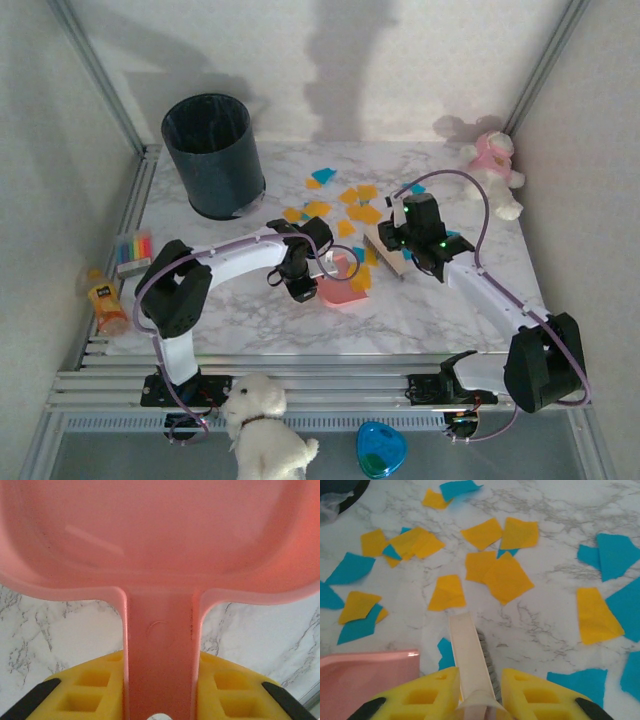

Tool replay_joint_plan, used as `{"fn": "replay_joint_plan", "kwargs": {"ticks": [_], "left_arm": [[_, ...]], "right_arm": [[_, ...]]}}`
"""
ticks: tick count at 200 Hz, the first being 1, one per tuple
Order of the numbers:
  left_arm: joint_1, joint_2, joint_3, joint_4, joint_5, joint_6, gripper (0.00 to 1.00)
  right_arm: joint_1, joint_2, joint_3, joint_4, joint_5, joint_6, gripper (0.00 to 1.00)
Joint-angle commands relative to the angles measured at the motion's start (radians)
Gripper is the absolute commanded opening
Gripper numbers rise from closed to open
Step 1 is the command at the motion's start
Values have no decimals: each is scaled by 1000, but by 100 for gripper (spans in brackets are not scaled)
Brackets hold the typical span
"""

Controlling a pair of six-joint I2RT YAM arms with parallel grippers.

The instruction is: Sweep away the paper scraps from the table

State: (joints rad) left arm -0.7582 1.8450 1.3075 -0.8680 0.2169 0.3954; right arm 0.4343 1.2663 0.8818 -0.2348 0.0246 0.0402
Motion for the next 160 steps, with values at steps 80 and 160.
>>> {"fn": "replay_joint_plan", "kwargs": {"ticks": [80,160], "left_arm": [[8,30,24,-38,1,-17,0],[2,16,10,-29,27,29,0]], "right_arm": [[29,-86,-20,-85,-169,34,0],[28,-162,-31,-30,-71,133,0]]}}
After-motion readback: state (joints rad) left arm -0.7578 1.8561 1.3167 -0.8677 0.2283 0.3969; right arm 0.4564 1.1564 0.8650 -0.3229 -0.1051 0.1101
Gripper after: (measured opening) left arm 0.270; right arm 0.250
